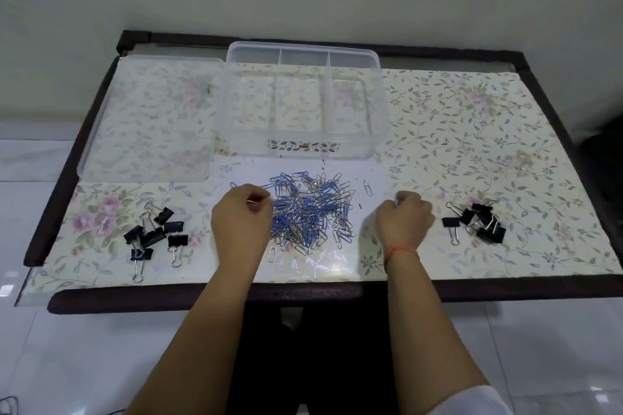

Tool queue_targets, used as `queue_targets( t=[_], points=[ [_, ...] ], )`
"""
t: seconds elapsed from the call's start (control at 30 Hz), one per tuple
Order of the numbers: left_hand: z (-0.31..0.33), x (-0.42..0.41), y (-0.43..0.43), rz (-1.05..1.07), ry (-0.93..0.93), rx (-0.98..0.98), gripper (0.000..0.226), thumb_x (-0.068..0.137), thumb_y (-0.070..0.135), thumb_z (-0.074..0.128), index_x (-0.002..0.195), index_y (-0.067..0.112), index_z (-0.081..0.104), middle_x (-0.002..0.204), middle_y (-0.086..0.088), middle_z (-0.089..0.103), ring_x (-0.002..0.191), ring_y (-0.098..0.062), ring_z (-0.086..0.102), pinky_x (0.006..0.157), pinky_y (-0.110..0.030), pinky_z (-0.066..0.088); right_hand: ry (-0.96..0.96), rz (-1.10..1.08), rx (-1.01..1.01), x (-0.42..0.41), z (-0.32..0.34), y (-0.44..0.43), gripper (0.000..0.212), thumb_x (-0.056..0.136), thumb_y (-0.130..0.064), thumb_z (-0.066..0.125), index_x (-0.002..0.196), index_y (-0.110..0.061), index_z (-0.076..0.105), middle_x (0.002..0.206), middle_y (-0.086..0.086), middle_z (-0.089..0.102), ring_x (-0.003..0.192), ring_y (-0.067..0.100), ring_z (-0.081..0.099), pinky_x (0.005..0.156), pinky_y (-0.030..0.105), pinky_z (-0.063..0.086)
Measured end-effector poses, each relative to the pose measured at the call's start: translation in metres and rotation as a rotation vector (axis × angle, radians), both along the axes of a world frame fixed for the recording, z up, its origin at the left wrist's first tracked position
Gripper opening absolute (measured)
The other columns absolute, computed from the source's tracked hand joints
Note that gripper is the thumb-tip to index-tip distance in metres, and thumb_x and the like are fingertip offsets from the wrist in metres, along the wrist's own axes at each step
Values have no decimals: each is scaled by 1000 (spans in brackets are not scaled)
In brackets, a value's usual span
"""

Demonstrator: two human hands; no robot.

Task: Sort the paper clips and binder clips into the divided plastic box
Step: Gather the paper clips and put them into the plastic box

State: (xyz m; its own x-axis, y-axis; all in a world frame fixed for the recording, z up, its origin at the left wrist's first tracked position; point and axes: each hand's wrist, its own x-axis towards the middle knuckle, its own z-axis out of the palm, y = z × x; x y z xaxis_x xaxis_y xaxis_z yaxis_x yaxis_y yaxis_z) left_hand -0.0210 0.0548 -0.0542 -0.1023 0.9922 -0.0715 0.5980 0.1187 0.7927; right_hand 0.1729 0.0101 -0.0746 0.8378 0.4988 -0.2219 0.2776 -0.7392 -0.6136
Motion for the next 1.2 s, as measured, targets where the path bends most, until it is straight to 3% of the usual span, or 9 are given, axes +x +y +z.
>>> queue_targets(
  t=[0.13,0.2,0.33,0.5,0.63,0.7,0.87,1.03,1.2],
  points=[
    [-6,-6,8,76,35,-11,13,79,11,59,85,11,71,81,-8,71,78,-22,65,72,-29,45,55,296,14,-18,-7,13,34,87,-5,43,115,-5,61,122,18,57,117,34,49,99,34,37],
    [-11,-11,12,97,81,-9,18,80,14,59,95,11,70,89,-10,70,84,-25,63,76,-31,45,74,253,83,-19,-5,19,33,87,-4,43,112,-5,63,121,17,59,114,33,52,97,36,42],
    [-17,-18,19,103,214,13,27,87,9,52,111,5,63,112,-21,59,99,-35,57,78,-35,40,-68,142,78,-19,-4,30,37,88,-2,41,121,-5,58,126,21,50,117,37,42,96,30,27],
    [-20,-14,30,68,221,-14,34,86,-2,42,115,1,61,120,-22,56,108,-38,53,87,-38,39,-12,455,65,-42,-11,43,33,85,-3,43,108,-10,66,116,16,59,111,32,48,90,28,33],
    [-24,-11,36,-26,166,-30,33,85,-4,40,105,3,66,112,-17,64,97,-32,59,77,-24,36,-49,383,142,-44,-11,48,30,88,-3,43,107,-9,66,114,15,58,110,31,49,87,27,36],
    [-25,-7,35,-101,101,-46,33,86,-4,39,99,7,68,108,-12,67,81,-30,60,77,-29,46,-95,415,121,-46,-12,50,31,90,-4,43,113,-7,63,117,15,55,112,31,46,87,25,32],
    [-25,-2,35,-140,12,-40,34,84,-5,41,96,9,69,99,-8,70,94,-19,64,82,-25,46,16,570,178,-56,-10,58,30,86,2,42,95,-8,69,105,13,60,105,28,53,80,23,35],
    [-25,3,45,-125,57,16,45,81,-9,37,114,8,63,114,-7,67,101,-20,60,87,-26,43,-62,616,179,-64,-13,67,33,87,0,43,112,-5,64,117,15,54,112,31,45,86,22,32],
    [-22,10,50,-269,64,-25,46,73,-14,38,98,10,67,101,-6,69,85,-15,55,78,-25,42,6,699,173,-65,-13,68,32,85,3,42,99,-7,69,108,12,59,108,28,46,82,21,32]
  ],
)
